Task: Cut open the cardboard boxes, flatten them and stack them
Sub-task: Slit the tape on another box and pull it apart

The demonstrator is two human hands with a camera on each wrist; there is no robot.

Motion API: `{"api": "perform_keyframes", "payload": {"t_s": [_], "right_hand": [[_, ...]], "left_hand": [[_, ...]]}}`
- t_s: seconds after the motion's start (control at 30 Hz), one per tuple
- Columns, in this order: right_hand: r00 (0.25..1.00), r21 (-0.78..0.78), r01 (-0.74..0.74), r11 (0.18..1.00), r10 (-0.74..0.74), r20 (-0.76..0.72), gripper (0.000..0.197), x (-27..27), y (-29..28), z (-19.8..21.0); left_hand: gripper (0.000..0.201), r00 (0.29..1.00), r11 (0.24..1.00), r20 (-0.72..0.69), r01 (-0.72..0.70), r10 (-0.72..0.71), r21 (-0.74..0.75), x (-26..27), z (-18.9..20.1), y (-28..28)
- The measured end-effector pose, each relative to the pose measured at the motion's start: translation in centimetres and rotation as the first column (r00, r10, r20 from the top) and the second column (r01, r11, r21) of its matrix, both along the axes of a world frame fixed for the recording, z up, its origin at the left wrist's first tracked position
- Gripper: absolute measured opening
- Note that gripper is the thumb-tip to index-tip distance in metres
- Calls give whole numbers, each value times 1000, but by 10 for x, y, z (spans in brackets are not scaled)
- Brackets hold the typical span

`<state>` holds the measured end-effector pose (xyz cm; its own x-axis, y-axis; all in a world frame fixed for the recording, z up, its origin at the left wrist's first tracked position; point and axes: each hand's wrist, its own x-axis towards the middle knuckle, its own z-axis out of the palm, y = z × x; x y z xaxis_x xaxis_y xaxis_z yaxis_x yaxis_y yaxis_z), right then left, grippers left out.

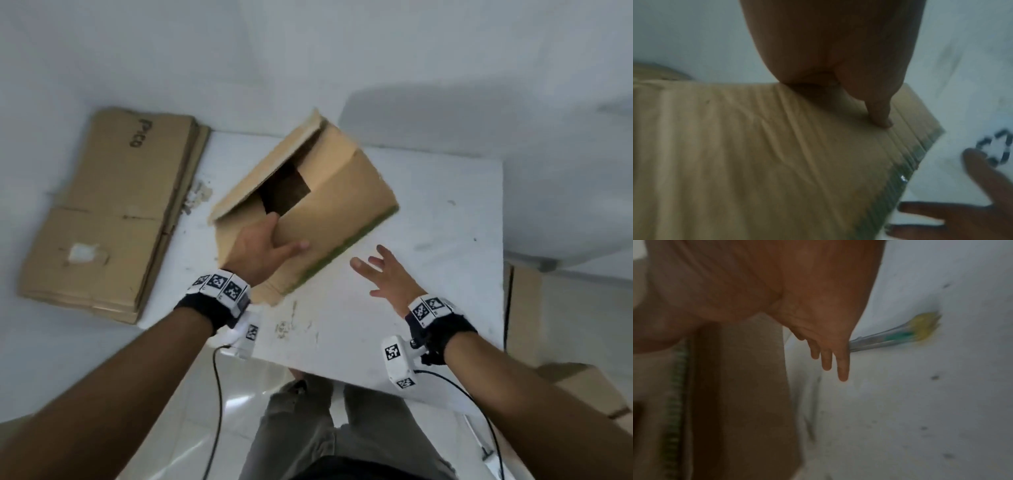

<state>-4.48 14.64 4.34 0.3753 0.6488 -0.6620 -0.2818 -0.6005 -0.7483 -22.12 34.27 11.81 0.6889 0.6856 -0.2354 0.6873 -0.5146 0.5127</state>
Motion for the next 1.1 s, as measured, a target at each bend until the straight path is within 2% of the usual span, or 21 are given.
{"api": "perform_keyframes", "payload": {"t_s": [0.1, 0.2, 0.3, 0.37, 0.4, 0.43, 0.47, 0.53, 0.57, 0.6, 0.67, 0.7, 0.73, 0.77, 0.8, 0.83, 0.87, 0.9, 1.0, 1.1], "right_hand": [[987, 119, 27, 992, -7, -163, 137, 5, 47, 26], [970, 230, -42, 972, 95, -225, 109, 7, 83, 46], [988, 199, -55, 978, 82, -132, 96, 9, 99, 52], [999, 63, -13, 998, 11, 31, 117, 14, 106, 53], [988, -25, -5, 1000, 9, 154, 130, 15, 112, 59], [961, -90, -2, 996, 27, 275, 132, 16, 119, 67], [925, -118, -10, 993, 54, 377, 123, 15, 126, 80], [873, -37, -36, 999, 49, 486, 85, 16, 140, 109], [873, 42, -60, 997, 32, 487, 69, 15, 145, 126], [887, 102, -104, 989, 46, 460, 64, 13, 147, 141], [885, 135, -294, 946, 216, 412, 58, 1, 146, 161], [845, 131, -426, 895, 342, 411, 51, -12, 143, 164], [790, 118, -545, 830, 461, 404, 53, -27, 140, 164], [742, 120, -626, 770, 542, 394, 63, -43, 136, 158], [710, 128, -667, 734, 575, 406, 72, -61, 132, 151], [705, 152, -668, 729, 554, 443, 75, -76, 131, 140], [710, 160, -647, 745, 513, 483, 75, -89, 131, 130], [714, 159, -624, 765, 477, 512, 76, -99, 132, 120], [702, 115, -610, 784, 467, 538, 77, -104, 142, 105], [674, 116, -675, 729, 544, 501, 78, -76, 150, 96]], "left_hand": [[55, 973, 963, 176, -106, 152, -246, 20, 34, 6], [59, 911, 883, 262, -184, 317, -431, 23, 36, 17], [74, 905, 810, 210, -203, 369, -549, 12, 24, 37], [74, 939, 793, 173, -141, 296, -592, 1, 18, 53], [73, 958, 799, 142, -121, 249, -589, -5, 18, 60], [75, 971, 811, 97, -127, 220, -571, -12, 18, 67], [79, 977, 832, 42, -154, 208, -532, -19, 20, 72], [80, 979, 903, -88, -202, 182, -378, -33, 30, 78], [81, 973, 940, -179, -195, 149, -280, -41, 35, 79], [85, 951, 966, -279, -186, 131, -180, -50, 42, 77], [95, 906, 982, -407, -165, 113, -96, -66, 47, 68], [94, 908, 987, -411, -130, 81, -93, -74, 45, 61], [86, 925, 989, -380, -78, 25, -125, -80, 43, 51], [79, 961, 975, -275, -59, -2, -215, -86, 39, 40], [83, 993, 923, -105, -83, 46, -377, -89, 38, 25], [95, 984, 841, 77, -94, 159, -532, -90, 38, 12], [106, 941, 797, 230, -64, 249, -601, -91, 35, 3], [116, 894, 785, 333, -32, 299, -618, -90, 31, -4], [126, 817, 774, 449, 4, 363, -633, -87, 21, -12], [125, 764, 739, 469, -15, 443, -674, -83, 20, -6]]}}
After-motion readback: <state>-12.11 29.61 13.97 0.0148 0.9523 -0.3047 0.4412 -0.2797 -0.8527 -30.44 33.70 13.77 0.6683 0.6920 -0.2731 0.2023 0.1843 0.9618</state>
